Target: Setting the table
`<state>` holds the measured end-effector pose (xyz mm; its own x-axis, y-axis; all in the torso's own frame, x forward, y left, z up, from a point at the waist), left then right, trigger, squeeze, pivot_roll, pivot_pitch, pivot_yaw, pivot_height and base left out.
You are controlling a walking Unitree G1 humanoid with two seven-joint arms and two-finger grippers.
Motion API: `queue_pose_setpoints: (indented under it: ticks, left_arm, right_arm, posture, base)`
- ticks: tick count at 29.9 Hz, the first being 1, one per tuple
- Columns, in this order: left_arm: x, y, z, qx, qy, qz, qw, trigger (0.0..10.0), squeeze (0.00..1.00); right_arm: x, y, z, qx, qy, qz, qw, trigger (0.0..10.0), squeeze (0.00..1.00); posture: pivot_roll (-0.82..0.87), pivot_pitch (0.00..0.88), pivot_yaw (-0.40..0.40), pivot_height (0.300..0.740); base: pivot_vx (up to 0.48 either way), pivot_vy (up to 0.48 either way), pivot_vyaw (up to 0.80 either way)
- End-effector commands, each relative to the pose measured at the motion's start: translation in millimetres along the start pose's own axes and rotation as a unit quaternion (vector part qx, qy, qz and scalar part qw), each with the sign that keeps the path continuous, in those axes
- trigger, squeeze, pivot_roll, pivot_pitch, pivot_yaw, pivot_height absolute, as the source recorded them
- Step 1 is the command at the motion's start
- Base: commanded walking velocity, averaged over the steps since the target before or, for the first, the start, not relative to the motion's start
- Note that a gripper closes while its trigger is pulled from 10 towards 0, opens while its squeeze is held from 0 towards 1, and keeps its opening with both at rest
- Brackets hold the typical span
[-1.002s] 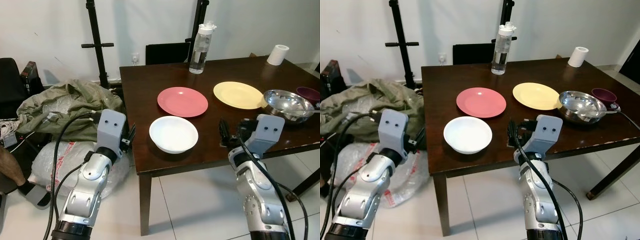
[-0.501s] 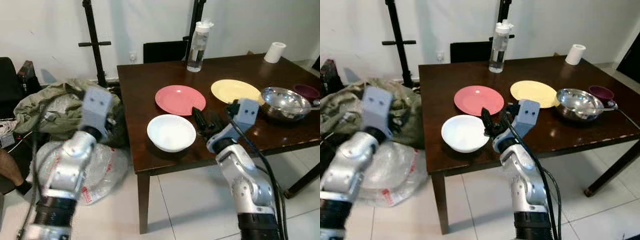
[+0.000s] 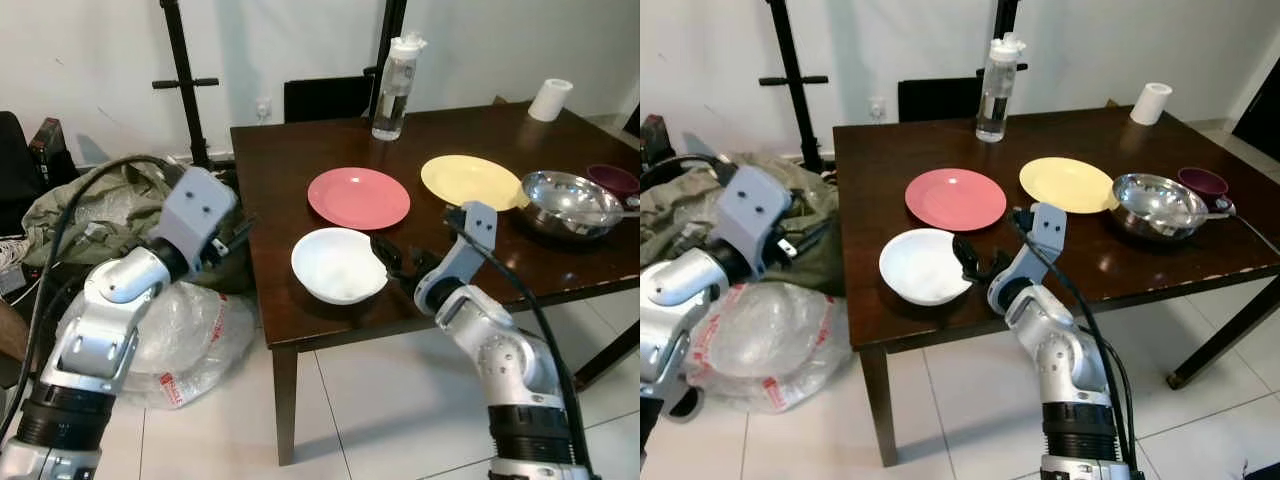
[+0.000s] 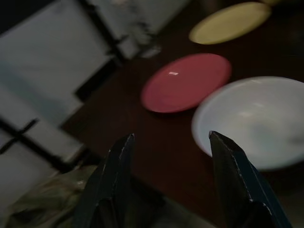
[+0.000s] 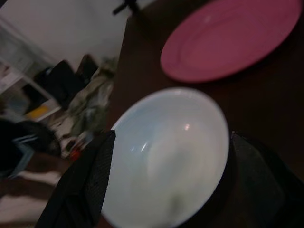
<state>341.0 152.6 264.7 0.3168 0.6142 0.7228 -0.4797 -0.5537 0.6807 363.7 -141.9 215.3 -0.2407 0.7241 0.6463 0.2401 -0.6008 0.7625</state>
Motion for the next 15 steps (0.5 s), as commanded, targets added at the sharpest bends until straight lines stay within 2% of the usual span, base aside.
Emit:
queue_pose_setpoints:
  ticks: [1,9,13,15]
  left_arm:
    - [-7.5,2,-0.8,-0.009,-0.024,0.01,1.0,10.0,0.0]
    - [-16.7,7,3.6,-0.02,-0.038,0.008,0.999,10.0,0.0]
    - [-20.8,7,2.1,-0.021,-0.043,0.004,0.999,10.0,0.0]
    - [-22.8,6,1.6,-0.02,-0.045,0.003,0.999,10.0,0.0]
  right_arm:
    - [-3.1,-3,-0.2,0.019,0.002,0.015,1.0,10.0,0.0]
    - [-3.1,-8,2.3,0.048,0.022,0.048,0.997,10.0,0.0]
    - [2.4,-12,8.5,0.057,0.043,0.074,0.995,10.0,0.0]
    - [0.4,-17,11.4,0.065,0.036,0.07,0.995,10.0,0.0]
  posture:
    - [0.0,0.137,0.07,0.74]
    - [0.0,0.132,0.067,0.74]
    - [0.01,0.134,0.058,0.74]
    - [0.0,0.137,0.054,0.74]
  base:
    - [0.0,0.0,0.0]
    - [0.0,0.0,0.0]
    - [0.0,0.0,0.0]
    - [0.0,0.0,0.0]
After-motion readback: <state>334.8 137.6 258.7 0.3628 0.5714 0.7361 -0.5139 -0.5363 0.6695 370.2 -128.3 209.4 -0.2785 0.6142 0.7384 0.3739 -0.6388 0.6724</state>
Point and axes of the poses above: a point about 5 cm out from each wrist's last joint towards the gripper, its own z axis pointing out of the wrist towards the gripper, its own y axis along the axis of the wrist's last joint, x = y × z, the point moved 1 cm from there along z, pointing out of the wrist towards the gripper, and after that the axes turned 11 degrees about z, right-handed, at the moved point
